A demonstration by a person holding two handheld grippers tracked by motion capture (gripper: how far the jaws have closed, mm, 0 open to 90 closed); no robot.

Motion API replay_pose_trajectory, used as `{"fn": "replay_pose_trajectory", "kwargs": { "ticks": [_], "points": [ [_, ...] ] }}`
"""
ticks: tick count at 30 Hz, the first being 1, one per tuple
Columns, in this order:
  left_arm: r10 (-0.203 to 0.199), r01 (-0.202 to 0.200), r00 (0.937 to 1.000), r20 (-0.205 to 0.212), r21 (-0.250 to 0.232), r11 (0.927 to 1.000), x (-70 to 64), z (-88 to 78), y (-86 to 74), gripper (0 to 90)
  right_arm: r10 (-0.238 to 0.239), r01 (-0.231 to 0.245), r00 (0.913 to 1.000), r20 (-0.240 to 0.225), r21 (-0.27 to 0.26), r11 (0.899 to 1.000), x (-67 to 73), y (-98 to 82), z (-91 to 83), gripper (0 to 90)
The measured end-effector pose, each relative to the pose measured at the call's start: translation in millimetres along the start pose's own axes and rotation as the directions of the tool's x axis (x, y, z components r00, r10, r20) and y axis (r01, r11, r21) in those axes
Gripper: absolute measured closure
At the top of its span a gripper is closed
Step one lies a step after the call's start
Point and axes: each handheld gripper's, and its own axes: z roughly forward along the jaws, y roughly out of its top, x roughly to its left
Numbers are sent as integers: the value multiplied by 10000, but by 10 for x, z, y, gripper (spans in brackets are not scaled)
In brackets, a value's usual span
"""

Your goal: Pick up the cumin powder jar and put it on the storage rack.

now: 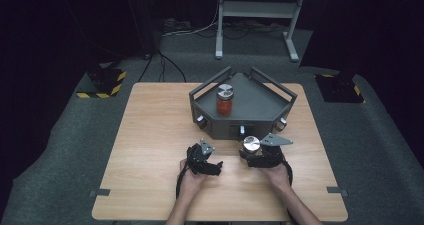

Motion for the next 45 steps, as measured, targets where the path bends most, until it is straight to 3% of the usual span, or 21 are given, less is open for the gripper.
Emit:
{"fn": "replay_pose_trajectory", "kwargs": {
  "ticks": [19,45],
  "points": [
    [-27,27,10000,1,-11,10000,-2,0,-2,84,10,-11,10000,-18,-238,9997,5,-95,21,296],
    [-42,42,10000,4,-18,10000,-2,0,-3,84,-436,448,9987,279,-427,9981,68,-117,-19,319]
  ]
}}
